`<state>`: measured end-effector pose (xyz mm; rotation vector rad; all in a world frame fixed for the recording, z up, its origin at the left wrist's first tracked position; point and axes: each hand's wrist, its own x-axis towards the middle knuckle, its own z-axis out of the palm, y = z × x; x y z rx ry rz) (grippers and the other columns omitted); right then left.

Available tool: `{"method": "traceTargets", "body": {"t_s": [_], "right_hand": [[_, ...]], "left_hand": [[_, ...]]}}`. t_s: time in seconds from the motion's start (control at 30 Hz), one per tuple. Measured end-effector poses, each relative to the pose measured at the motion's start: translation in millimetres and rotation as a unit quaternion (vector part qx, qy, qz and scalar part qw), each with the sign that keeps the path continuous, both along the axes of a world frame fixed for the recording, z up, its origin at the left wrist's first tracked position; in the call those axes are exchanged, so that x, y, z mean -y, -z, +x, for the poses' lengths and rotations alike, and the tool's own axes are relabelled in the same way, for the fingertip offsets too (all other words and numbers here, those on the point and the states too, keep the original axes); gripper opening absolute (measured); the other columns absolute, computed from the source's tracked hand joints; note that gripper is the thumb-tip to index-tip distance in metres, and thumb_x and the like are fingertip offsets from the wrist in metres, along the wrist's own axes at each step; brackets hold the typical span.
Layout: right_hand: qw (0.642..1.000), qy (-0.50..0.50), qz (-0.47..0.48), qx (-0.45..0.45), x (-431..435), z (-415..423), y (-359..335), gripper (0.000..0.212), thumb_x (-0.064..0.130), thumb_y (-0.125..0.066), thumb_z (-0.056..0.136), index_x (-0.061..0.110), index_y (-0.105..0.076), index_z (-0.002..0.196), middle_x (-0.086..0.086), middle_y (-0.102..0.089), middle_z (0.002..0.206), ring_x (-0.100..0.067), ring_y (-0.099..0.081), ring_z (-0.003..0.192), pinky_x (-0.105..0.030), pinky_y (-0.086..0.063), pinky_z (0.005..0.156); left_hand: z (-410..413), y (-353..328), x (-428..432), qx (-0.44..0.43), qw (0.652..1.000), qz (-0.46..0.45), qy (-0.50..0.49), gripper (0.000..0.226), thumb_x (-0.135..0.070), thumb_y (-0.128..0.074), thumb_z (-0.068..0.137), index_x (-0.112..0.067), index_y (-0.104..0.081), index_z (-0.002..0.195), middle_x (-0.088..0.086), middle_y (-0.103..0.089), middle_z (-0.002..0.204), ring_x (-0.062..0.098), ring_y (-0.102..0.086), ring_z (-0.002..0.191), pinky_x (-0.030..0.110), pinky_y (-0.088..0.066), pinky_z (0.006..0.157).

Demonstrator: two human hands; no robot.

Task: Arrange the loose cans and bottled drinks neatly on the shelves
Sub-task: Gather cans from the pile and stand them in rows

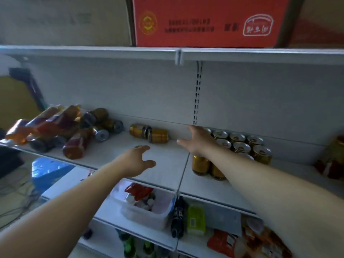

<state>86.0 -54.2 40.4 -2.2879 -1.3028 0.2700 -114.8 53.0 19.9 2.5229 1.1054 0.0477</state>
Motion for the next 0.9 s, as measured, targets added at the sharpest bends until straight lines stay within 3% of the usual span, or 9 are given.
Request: {"method": "traceTargets", "body": {"t_s": [0.1, 0.2, 0.37, 0.47, 0.6, 0.8, 0.9], "right_hand": [[0.999, 0.012, -0.01, -0.039, -36.5, -38.8, 6.7, 0.082, 0.056, -0.056, 0.089, 0.013, -0.025, 0.151, -0.011, -0.028, 0.157, -0.028, -0.032, 0.141, -0.032, -0.031, 0.109], [0.995, 0.046, -0.015, -0.088, -65.2, -63.9, 15.1, 0.075, 0.053, -0.055, 0.091, 0.01, -0.032, 0.147, -0.012, -0.039, 0.149, -0.03, -0.042, 0.133, -0.029, -0.036, 0.099], [0.987, 0.078, -0.03, -0.136, -102.1, -70.1, 35.6, 0.079, 0.052, -0.058, 0.09, 0.009, -0.029, 0.149, -0.012, -0.037, 0.151, -0.03, -0.041, 0.134, -0.029, -0.037, 0.098], [0.989, 0.086, -0.048, -0.113, -120.5, -60.0, 48.8, 0.079, 0.052, -0.06, 0.088, 0.009, -0.03, 0.148, -0.012, -0.038, 0.15, -0.031, -0.043, 0.132, -0.031, -0.038, 0.099], [0.991, 0.1, -0.054, -0.071, -157.0, -38.5, 67.1, 0.077, 0.057, -0.064, 0.081, 0.014, -0.04, 0.141, -0.014, -0.046, 0.139, -0.031, -0.048, 0.124, -0.035, -0.044, 0.099], [0.993, 0.052, -0.098, 0.041, -202.3, -6.0, 86.8, 0.087, 0.054, -0.061, 0.086, 0.014, -0.02, 0.151, -0.014, -0.016, 0.157, -0.033, -0.018, 0.143, -0.04, -0.027, 0.113], [0.983, 0.023, -0.147, 0.107, -212.7, 7.2, 96.2, 0.088, 0.047, -0.061, 0.087, 0.018, -0.012, 0.154, -0.013, -0.008, 0.16, -0.032, -0.008, 0.147, -0.042, -0.021, 0.117]], "left_hand": [[-44.5, -1.2, -28.1, 0.02, 0.999, -0.018, -0.035, 0.069, -0.05, -0.058, 0.087, -0.027, -0.03, 0.147, 0.005, -0.034, 0.151, 0.024, -0.046, 0.126, 0.031, -0.036, 0.102], [-68.8, 3.4, -54.6, 0.063, 0.993, -0.072, -0.065, 0.068, -0.048, -0.06, 0.087, -0.025, -0.033, 0.145, 0.007, -0.04, 0.147, 0.024, -0.05, 0.121, 0.029, -0.038, 0.096], [-67.5, 13.3, -96.9, 0.101, 0.981, -0.139, -0.09, 0.068, -0.045, -0.061, 0.087, -0.02, -0.034, 0.144, 0.009, -0.039, 0.147, 0.025, -0.044, 0.128, 0.032, -0.036, 0.103], [-53.5, 20.7, -119.8, 0.081, 0.985, -0.126, -0.085, 0.069, -0.047, -0.059, 0.088, -0.022, -0.031, 0.145, 0.009, -0.041, 0.145, 0.025, -0.049, 0.123, 0.032, -0.038, 0.101], [-27.9, 27.9, -153.3, 0.042, 0.994, -0.082, -0.054, 0.072, -0.048, -0.058, 0.088, -0.024, -0.025, 0.148, 0.007, -0.032, 0.151, 0.025, -0.039, 0.133, 0.032, -0.034, 0.104], [21.4, 40.1, -211.6, 0.006, 1.0, -0.018, 0.017, 0.077, -0.041, -0.064, 0.086, -0.021, -0.023, 0.148, 0.007, -0.027, 0.152, 0.029, -0.034, 0.134, 0.035, -0.035, 0.105], [42.4, 51.5, -236.2, -0.006, 0.997, 0.043, 0.066, 0.082, -0.035, -0.065, 0.086, -0.022, -0.016, 0.15, 0.003, -0.013, 0.158, 0.029, -0.015, 0.143, 0.044, -0.028, 0.112]]}}
